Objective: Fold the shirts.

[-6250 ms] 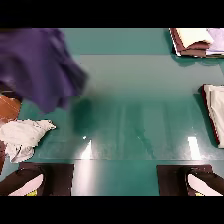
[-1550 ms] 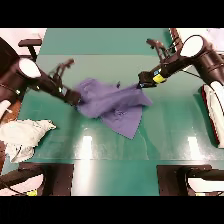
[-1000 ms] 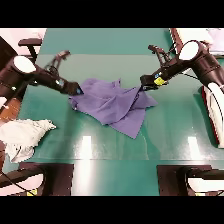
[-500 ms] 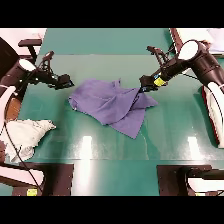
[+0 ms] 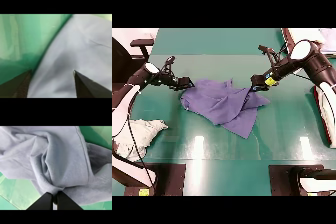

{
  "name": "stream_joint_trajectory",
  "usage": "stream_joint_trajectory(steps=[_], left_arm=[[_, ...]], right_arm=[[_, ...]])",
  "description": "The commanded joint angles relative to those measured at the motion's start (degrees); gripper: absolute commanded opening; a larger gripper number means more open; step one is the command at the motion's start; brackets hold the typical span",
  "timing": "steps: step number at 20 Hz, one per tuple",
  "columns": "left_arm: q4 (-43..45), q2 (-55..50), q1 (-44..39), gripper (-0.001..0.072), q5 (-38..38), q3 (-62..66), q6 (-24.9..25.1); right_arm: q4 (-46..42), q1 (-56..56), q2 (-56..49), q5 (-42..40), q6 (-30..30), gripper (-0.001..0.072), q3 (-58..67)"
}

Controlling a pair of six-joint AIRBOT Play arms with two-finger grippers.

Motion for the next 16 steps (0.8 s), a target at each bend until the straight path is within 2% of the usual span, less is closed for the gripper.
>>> stream_joint_trajectory(steps=[1, 4, 10, 16], left_arm=[[0.7, -0.7, -2.8, 0.0509, -0.9, -0.1, -0.1], [0.6, -0.7, -4.1, 0.0031, -0.1, 0.3, -0.1], [1.0, 5.4, -2.2, 0.0026, -5.5, 14.8, -0.6], [1.7, 26.6, -0.2, 0.0027, -5.8, 33.4, 0.0]], right_arm=[[0.1, 0.0, 0.0, -0.2, 0.0, 0.0022, 0.0], [0.0, 0.0, 0.0, -0.2, 0.0, 0.0022, 0.0], [-3.0, -2.2, 5.2, -2.7, -1.5, 0.0021, 2.6], [-10.3, -3.3, 14.3, 1.4, -3.8, 0.0021, 22.4]])
